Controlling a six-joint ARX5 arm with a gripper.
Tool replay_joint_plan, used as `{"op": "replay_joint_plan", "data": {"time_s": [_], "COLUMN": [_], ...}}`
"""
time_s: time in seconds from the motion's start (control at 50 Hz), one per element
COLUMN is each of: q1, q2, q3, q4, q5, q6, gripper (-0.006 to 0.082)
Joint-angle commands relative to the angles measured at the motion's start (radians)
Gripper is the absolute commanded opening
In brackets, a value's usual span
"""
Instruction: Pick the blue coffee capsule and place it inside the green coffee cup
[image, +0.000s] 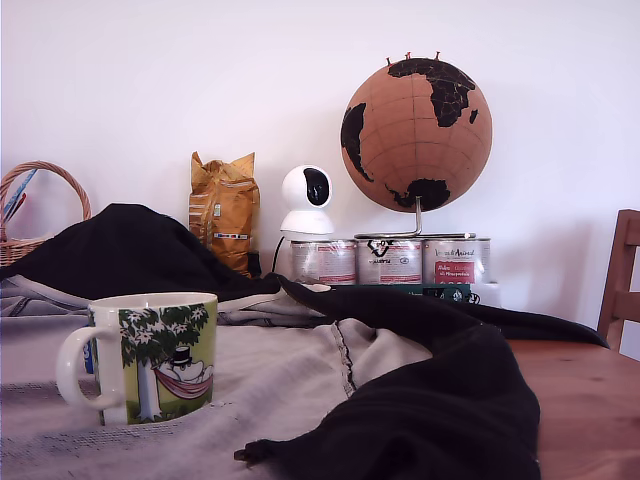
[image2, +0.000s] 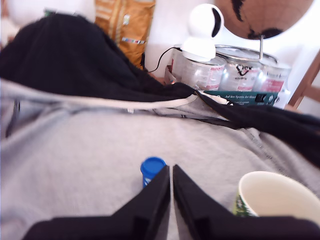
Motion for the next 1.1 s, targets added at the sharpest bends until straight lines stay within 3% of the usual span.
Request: {"op": "replay_joint_plan", "data": {"time_s": [0.0, 0.08, 0.2, 0.26, 0.66, 0.82, 1.08], "q1": [-0.008, -0.015, -0.017, -0.019, -0.032, -0.032, -0.035], "q2": [0.042, 0.108, 0.222, 0.283, 0.688, 0.841, 1.091], "q3": [0.001, 0.001, 0.001, 0.001, 0.026, 0.09, 0.241], "q4": [0.047, 0.079, 0.137, 0.183, 0.471, 0.514, 0.531], "q5": [0.008, 0.011, 0.007, 0.007, 0.004, 0.012, 0.044], "q6": [0.067, 0.115, 0.131, 0.13, 0.193, 0.213, 0.252], "gripper": [0.0024, 0.0107, 0.0399, 0.0468, 0.0493, 0.0657, 0.066]}}
